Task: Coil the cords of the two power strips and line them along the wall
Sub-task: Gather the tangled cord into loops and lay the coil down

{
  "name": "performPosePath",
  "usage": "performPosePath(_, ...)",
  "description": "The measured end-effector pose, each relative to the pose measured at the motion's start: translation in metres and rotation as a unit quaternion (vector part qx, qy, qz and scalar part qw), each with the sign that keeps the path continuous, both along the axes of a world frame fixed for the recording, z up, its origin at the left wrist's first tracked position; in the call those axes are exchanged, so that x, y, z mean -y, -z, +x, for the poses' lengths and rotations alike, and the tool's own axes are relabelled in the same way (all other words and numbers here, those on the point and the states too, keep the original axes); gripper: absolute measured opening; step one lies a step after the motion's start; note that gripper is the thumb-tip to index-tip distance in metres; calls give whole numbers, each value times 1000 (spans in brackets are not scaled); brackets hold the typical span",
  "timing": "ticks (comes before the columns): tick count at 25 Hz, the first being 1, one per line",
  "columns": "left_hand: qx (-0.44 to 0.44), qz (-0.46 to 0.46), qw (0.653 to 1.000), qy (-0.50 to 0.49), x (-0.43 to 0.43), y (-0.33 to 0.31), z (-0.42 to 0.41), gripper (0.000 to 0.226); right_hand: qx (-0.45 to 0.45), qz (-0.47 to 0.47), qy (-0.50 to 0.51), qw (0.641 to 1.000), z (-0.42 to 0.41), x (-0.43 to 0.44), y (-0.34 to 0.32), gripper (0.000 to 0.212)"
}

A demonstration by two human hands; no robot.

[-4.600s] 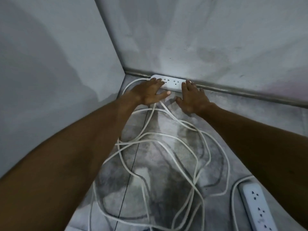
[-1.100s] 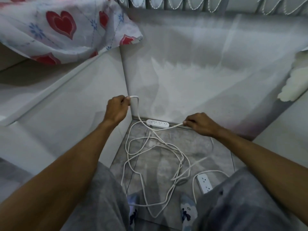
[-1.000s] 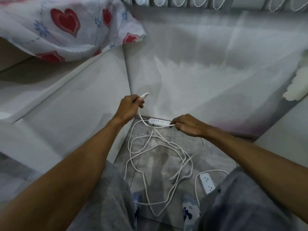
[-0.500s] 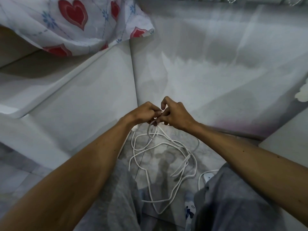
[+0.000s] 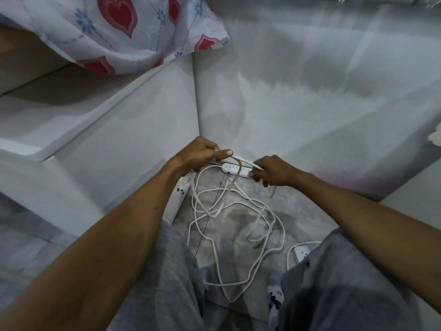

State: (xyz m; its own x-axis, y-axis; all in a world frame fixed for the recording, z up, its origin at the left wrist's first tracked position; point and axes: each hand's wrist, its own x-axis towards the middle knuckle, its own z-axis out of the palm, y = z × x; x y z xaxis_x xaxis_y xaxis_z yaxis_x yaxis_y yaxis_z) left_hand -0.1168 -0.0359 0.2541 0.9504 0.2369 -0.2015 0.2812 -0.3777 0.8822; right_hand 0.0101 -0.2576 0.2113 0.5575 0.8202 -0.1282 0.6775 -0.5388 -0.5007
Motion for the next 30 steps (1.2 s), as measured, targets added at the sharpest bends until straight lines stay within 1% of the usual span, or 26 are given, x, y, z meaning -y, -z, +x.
performPosePath(2, 13, -9, 1000, -22, -9, 0, -8, 48, -20, -53, 29, 998, 14, 20, 5, 26)
performPosePath(7, 52, -25, 997, -57, -14, -4, -14, 51, -56, -88, 32, 994, 26, 46, 15, 21)
performPosePath(11, 99, -87, 990, -55, -11, -14, -11, 54, -147, -116, 33, 982, 24, 62, 15, 17)
performPosePath(12, 110, -100, 987, -59, -10, -15, -9, 55, -154, -132, 25, 979, 24, 62, 16, 17)
performPosePath(15, 139, -132, 978, -84, -9, -21, -5, 51, -149, -243, -8, 959, 23, 63, 22, 18)
performPosePath(17, 153, -142, 972, -109, -15, -20, -7, 49, -126, -313, -14, 941, 26, 69, 27, 17)
performPosePath(19, 170, -161, 960, -153, -26, -18, -9, 48, -121, -372, -8, 920, 29, 81, 32, 9)
performPosePath(20, 177, -164, 954, -175, -31, -16, -10, 45, -127, -398, 2, 909, 30, 88, 34, 7)
performPosePath(22, 176, -144, 950, -212, -38, -12, -14, 45, -129, -416, 6, 900, 34, 104, 34, 13)
performPosePath(23, 171, -128, 951, -225, -40, -9, -15, 48, -133, -400, 10, 907, 36, 109, 33, 16)
performPosePath(24, 167, -113, 951, -232, -41, -6, -16, 51, -142, -359, 23, 922, 37, 113, 32, 16)
performPosePath(26, 165, -88, 954, -236, -40, -4, -14, 54, -190, -202, 92, 956, 38, 113, 30, 10)
performPosePath(27, 167, -81, 954, -234, -38, -4, -12, 54, -220, -113, 145, 958, 36, 109, 27, 11)
performPosePath(28, 175, -82, 953, -232, -34, -4, -8, 54, -244, -35, 195, 949, 35, 104, 24, 12)
performPosePath(29, 186, -90, 951, -232, -28, -3, -3, 53, -257, 24, 232, 938, 35, 99, 20, 11)
performPosePath(30, 194, -95, 948, -233, -19, -2, 4, 51, -249, 58, 252, 933, 35, 92, 15, 10)
